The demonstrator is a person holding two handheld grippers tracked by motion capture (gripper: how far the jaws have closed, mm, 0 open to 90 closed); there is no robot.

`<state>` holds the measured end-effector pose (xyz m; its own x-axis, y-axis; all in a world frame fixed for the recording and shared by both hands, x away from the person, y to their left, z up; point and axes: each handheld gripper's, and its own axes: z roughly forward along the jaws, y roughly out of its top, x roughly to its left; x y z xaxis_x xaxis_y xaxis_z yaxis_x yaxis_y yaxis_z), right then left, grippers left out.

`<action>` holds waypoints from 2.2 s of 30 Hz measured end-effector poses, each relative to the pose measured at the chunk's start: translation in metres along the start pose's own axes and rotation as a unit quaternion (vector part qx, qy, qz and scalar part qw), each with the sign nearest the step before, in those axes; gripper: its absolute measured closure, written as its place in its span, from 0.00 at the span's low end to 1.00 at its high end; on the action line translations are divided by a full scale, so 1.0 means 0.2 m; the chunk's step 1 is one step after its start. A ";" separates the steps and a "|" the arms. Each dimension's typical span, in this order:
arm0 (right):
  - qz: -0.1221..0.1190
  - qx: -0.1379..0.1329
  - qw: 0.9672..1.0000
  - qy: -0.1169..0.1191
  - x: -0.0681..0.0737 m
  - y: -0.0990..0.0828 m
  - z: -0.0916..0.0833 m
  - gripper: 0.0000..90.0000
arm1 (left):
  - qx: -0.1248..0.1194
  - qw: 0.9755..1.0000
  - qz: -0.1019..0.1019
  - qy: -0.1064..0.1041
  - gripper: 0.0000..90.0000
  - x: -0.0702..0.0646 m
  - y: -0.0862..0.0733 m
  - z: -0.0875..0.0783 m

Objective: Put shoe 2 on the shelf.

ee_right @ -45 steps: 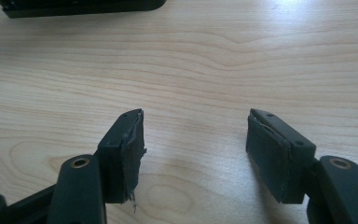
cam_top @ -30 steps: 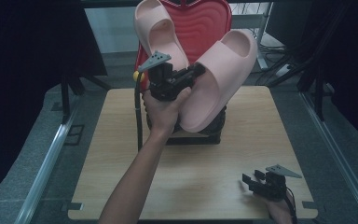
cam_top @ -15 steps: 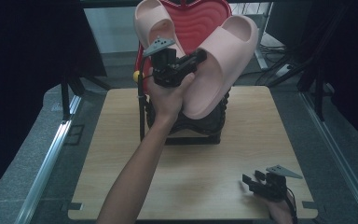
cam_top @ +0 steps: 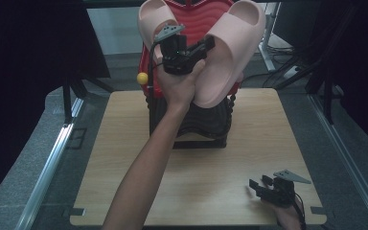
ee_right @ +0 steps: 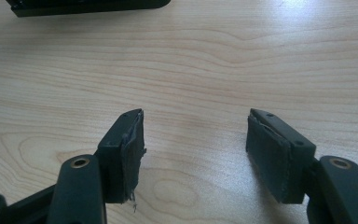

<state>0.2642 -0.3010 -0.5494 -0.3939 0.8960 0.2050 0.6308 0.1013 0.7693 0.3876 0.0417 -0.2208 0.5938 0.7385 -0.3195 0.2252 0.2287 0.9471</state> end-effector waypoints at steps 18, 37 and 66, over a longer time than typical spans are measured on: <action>-0.004 -0.003 1.000 0.005 0.01 0.00 0.00 0.41 | -0.011 0.999 0.006 0.053 0.93 0.03 0.06 0.20; -0.009 0.001 1.000 0.009 0.03 -0.01 0.00 0.41 | 0.002 0.997 0.019 0.079 0.92 0.09 0.11 0.33; -0.014 0.003 1.000 0.010 0.05 -0.02 0.00 0.41 | 0.011 0.998 0.017 0.058 0.53 0.11 0.08 0.26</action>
<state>0.2580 -0.2916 -0.5497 -0.4246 0.8837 0.1967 0.6235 0.1279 0.7713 0.4447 0.0278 -0.2147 0.5089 0.8139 -0.2804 0.2250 0.1887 0.9559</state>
